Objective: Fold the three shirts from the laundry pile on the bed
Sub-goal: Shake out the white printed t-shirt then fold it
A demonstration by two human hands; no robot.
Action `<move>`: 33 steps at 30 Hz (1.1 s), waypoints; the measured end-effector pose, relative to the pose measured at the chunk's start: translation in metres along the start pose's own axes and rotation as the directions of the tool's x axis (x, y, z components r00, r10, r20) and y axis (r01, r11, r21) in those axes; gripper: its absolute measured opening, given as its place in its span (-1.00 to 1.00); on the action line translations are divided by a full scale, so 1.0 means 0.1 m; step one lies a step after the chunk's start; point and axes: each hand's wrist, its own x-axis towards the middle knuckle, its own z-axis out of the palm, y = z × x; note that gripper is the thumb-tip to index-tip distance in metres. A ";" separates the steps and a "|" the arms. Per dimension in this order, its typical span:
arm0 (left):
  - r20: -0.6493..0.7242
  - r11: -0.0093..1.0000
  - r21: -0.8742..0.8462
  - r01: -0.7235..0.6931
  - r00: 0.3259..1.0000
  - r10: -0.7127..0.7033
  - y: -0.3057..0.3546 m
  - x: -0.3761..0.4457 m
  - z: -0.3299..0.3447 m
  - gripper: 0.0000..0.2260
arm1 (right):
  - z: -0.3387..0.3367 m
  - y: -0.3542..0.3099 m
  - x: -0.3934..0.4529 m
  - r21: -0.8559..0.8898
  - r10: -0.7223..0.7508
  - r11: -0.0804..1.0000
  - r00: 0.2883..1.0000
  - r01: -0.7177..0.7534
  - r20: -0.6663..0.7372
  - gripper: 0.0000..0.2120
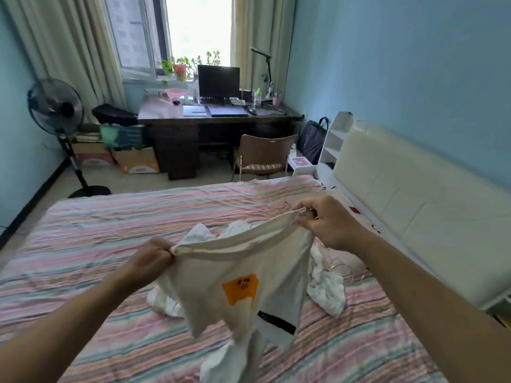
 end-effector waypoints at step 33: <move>-0.545 0.929 0.358 -0.091 0.788 0.287 0.69 -1.98 -2.24 -0.78 | 0.07 -1.85 0.10 -0.019 -0.445 0.894 0.880 0.448 -0.166 -0.66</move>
